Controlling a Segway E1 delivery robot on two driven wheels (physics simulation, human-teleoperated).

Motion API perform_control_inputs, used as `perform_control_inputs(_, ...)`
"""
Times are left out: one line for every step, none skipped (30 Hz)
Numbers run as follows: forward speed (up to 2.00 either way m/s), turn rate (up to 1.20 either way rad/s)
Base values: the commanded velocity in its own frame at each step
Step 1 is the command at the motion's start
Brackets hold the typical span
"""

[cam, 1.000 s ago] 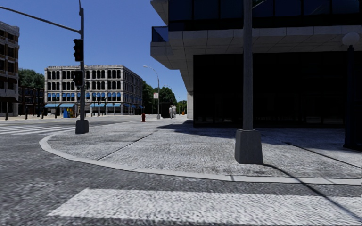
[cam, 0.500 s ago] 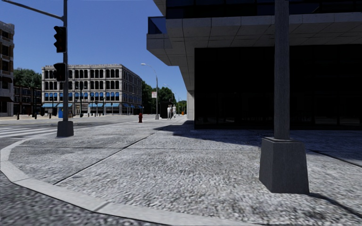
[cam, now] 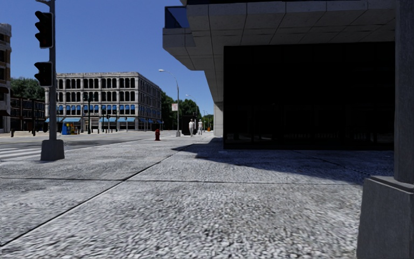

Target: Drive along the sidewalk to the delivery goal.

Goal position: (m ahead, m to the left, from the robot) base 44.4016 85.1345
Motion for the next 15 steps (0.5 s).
perform_control_inputs(1.27, 0.0)
perform_control_inputs(1.27, 0.0)
perform_control_inputs(1.27, 0.0)
perform_control_inputs(1.27, 0.0)
perform_control_inputs(1.27, 0.0)
perform_control_inputs(1.27, 0.0)
perform_control_inputs(1.27, 0.0)
perform_control_inputs(1.27, 0.0)
perform_control_inputs(1.27, 0.0)
perform_control_inputs(1.27, 0.0)
perform_control_inputs(1.27, 0.0)
perform_control_inputs(1.27, 0.0)
perform_control_inputs(1.28, 0.0)
perform_control_inputs(1.28, 0.0)
perform_control_inputs(1.28, 0.0)
